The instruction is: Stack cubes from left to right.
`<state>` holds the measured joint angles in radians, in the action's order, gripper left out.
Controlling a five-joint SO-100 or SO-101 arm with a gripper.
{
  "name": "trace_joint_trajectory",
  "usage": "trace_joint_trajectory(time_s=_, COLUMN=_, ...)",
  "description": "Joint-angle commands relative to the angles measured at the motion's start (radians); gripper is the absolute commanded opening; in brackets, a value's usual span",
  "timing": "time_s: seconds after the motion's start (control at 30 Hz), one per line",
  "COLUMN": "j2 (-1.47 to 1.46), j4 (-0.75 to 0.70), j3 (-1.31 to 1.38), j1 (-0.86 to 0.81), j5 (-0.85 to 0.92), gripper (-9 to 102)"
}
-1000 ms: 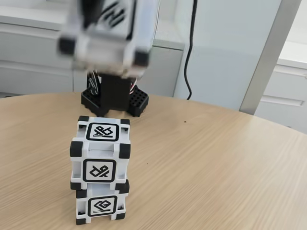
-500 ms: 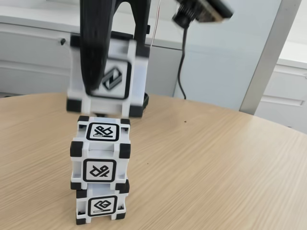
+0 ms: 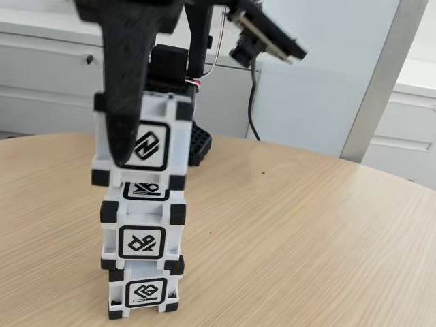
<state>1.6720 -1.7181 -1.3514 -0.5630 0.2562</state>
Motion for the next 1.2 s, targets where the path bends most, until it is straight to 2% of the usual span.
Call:
trace_joint_trajectory(time_s=0.0, j2=0.025, j4=-0.006, j3=-0.002, j1=-0.003, j5=0.008, gripper=15)
trace_joint_trajectory(time_s=0.1, j2=0.025, j4=-0.006, j3=-0.002, j1=-0.003, j5=0.000, gripper=19)
trace_joint_trajectory(time_s=0.3, j2=0.023, j4=-0.005, j3=-0.002, j1=-0.003, j5=0.003, gripper=33)
trace_joint_trajectory(time_s=0.47, j2=0.023, j4=-0.005, j3=-0.002, j1=-0.003, j5=0.003, gripper=39)
trace_joint_trajectory(time_s=0.7, j2=0.037, j4=-0.008, j3=0.015, j1=0.015, j5=-0.005, gripper=41)
trace_joint_trajectory(time_s=0.9, j2=0.273, j4=-0.006, j3=0.000, j1=0.017, j5=-0.003, gripper=41)
trace_joint_trajectory(time_s=1.03, j2=0.430, j4=-0.005, j3=0.000, j1=0.020, j5=0.052, gripper=32)
trace_joint_trajectory(time_s=1.17, j2=0.476, j4=-0.005, j3=0.000, j1=0.077, j5=0.035, gripper=11)
